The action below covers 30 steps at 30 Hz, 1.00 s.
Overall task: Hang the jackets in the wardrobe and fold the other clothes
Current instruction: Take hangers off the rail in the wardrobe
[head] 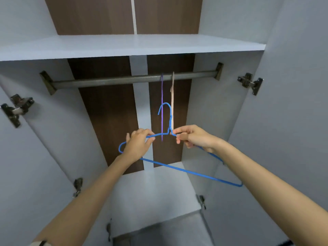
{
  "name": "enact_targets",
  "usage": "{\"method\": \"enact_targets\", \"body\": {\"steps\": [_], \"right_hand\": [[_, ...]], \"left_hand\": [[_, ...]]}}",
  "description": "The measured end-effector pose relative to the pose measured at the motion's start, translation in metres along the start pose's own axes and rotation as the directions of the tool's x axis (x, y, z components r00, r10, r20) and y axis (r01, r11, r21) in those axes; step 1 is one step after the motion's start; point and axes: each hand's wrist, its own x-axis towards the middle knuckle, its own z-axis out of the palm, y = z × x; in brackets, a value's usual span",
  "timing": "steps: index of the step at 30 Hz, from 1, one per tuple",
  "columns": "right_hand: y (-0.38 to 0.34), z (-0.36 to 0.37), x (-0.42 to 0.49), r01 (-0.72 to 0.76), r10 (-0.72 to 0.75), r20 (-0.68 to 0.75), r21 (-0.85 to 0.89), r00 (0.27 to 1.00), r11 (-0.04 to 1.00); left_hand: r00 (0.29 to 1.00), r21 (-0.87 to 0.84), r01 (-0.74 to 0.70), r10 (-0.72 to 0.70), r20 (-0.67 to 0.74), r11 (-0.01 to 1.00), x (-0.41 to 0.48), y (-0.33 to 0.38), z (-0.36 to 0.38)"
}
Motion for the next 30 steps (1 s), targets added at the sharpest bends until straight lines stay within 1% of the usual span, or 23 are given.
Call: {"method": "enact_targets", "body": {"steps": [2, 4, 7, 10, 13, 16, 20, 23, 25, 28, 30], "right_hand": [[0.02, 0.003, -0.04, -0.026, 0.029, -0.06, 0.056, 0.998, 0.998], [0.04, 0.009, -0.083, -0.054, 0.068, -0.13, 0.103, 0.989, 0.993], [0.068, 0.019, -0.148, -0.103, 0.141, -0.22, 0.176, 0.965, 0.979], [0.091, 0.027, -0.212, -0.152, 0.201, -0.317, 0.174, 0.927, 0.973], [0.113, 0.032, -0.274, -0.19, 0.234, -0.432, 0.143, 0.871, 0.971], [0.136, 0.033, -0.336, -0.183, 0.225, -0.524, 0.132, 0.821, 0.974], [0.171, 0.032, -0.415, -0.207, 0.258, -0.622, 0.155, 0.739, 0.966], [0.198, 0.032, -0.48, -0.272, 0.306, -0.687, 0.162, 0.659, 0.949], [0.225, 0.027, -0.546, -0.3, 0.344, -0.74, 0.2, 0.578, 0.933], [0.237, 0.031, -0.582, -0.298, 0.344, -0.747, 0.202, 0.569, 0.933], [0.253, 0.026, -0.629, -0.301, 0.372, -0.768, 0.242, 0.521, 0.922]], "left_hand": [[0.993, -0.043, -0.092, 0.094, 0.064, 0.995, -0.027, 0.013, 0.012], [0.978, -0.123, -0.174, 0.186, 0.092, 0.977, -0.055, 0.027, 0.023], [0.945, -0.2, -0.258, 0.29, 0.15, 0.945, -0.098, 0.049, 0.038], [0.883, -0.219, -0.332, 0.384, 0.268, 0.917, -0.137, 0.077, 0.055], [0.819, -0.271, -0.368, 0.448, 0.358, 0.889, -0.173, 0.111, 0.074], [0.737, -0.321, -0.397, 0.507, 0.447, 0.86, -0.205, 0.149, 0.098], [0.598, -0.376, -0.444, 0.581, 0.552, 0.814, -0.249, 0.204, 0.133], [0.502, -0.405, -0.471, 0.616, 0.607, 0.784, -0.288, 0.248, 0.158], [0.403, -0.44, -0.5, 0.65, 0.644, 0.746, -0.332, 0.298, 0.188], [0.365, -0.467, -0.501, 0.667, 0.65, 0.729, -0.354, 0.321, 0.202], [0.329, -0.485, -0.518, 0.687, 0.648, 0.705, -0.384, 0.354, 0.226]]}}
